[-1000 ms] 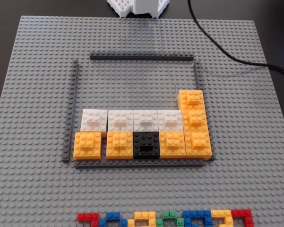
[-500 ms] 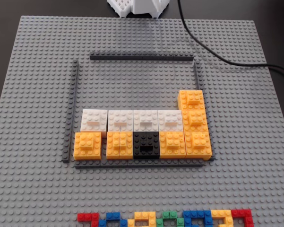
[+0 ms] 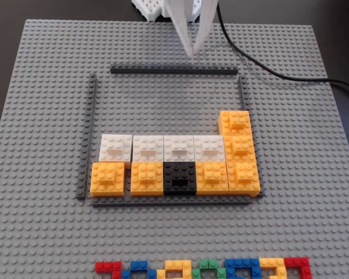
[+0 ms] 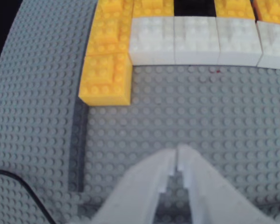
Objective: Grab the cube and place it into the grid
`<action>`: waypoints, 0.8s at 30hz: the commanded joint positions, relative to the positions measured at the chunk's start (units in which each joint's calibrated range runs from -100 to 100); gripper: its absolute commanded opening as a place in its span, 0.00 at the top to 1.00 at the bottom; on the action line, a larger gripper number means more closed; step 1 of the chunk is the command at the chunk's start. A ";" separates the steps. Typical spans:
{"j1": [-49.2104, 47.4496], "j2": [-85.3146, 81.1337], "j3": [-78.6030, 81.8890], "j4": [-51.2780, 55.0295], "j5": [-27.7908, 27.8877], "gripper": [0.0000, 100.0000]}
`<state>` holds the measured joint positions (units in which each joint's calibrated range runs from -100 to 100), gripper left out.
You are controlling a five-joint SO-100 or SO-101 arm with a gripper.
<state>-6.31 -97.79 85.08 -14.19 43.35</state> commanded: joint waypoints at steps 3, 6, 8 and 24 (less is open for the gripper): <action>1.33 -2.12 5.76 -5.55 0.98 1.00; 1.92 -2.12 7.85 -6.57 1.22 1.00; 2.22 -2.12 9.57 -7.31 1.61 1.00; 3.77 -2.21 14.83 -4.96 3.08 1.00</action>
<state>-3.68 -97.88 99.38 -20.63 46.03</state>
